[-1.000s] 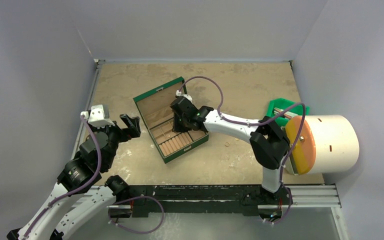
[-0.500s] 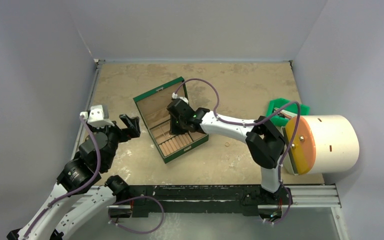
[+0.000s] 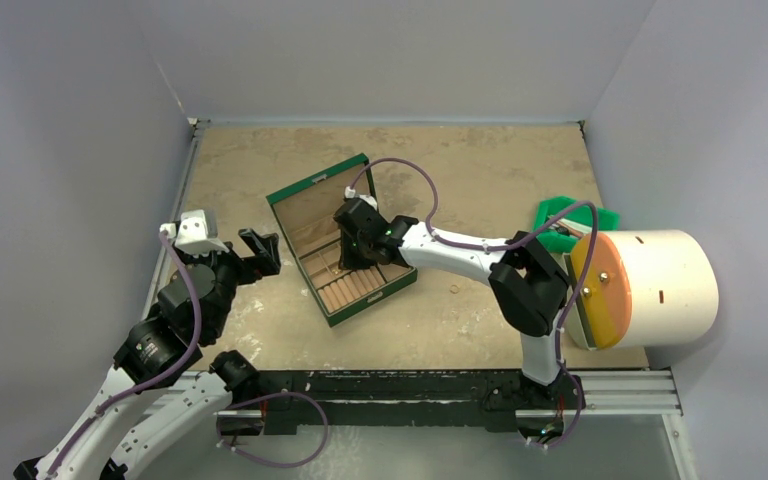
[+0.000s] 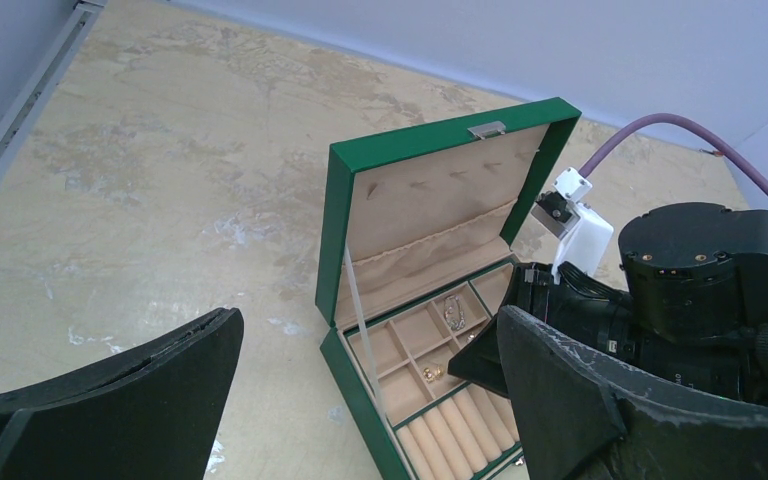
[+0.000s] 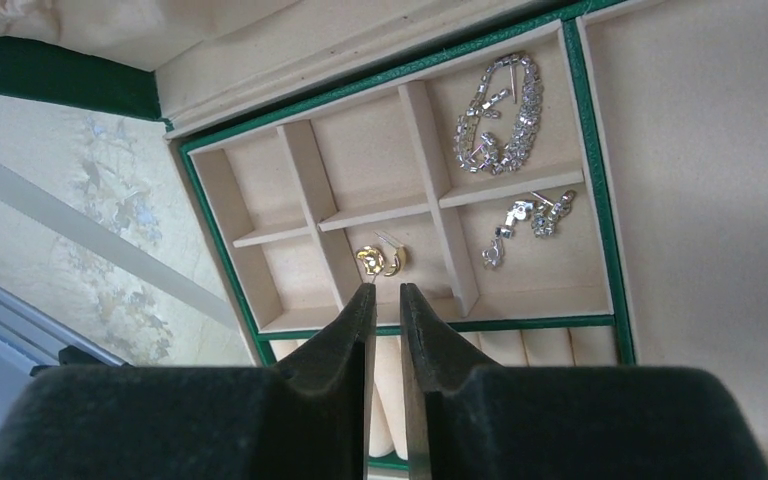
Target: Organize the mixed jewelry
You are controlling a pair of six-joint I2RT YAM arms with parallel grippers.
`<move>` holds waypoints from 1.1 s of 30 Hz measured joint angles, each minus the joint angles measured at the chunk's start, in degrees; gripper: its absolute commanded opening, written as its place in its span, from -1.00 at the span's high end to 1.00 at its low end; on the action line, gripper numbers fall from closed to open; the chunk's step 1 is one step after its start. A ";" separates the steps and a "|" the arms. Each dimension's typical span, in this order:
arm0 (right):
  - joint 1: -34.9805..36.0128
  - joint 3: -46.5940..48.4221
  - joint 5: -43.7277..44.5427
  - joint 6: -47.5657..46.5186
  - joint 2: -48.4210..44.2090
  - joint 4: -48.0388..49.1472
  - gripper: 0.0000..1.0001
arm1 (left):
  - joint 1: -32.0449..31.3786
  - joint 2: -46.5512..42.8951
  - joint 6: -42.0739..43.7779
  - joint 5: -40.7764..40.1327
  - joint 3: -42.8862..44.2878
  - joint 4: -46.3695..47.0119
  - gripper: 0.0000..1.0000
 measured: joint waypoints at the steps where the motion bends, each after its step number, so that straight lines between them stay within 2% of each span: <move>1: 0.00 0.00 0.15 0.00 0.00 -0.02 0.65 | 0.00 0.00 0.00 0.00 0.00 0.00 -0.97; 7: 0.02 -1.22 1.62 0.17 -1.73 -0.20 0.64 | 0.00 0.00 0.00 0.00 0.00 0.00 -0.97; 15: 0.02 -7.08 7.34 -0.55 -11.30 -1.57 0.63 | 0.00 0.02 0.00 0.00 0.00 0.00 -0.97; 25: -1.01 -16.72 18.08 -2.32 -22.88 -6.03 0.59 | 0.00 0.68 0.00 -0.02 0.00 -0.02 -0.97; 33: -5.84 -28.28 21.44 -0.24 -31.82 -9.03 0.55 | 0.00 1.62 0.00 -0.04 0.00 0.00 -0.97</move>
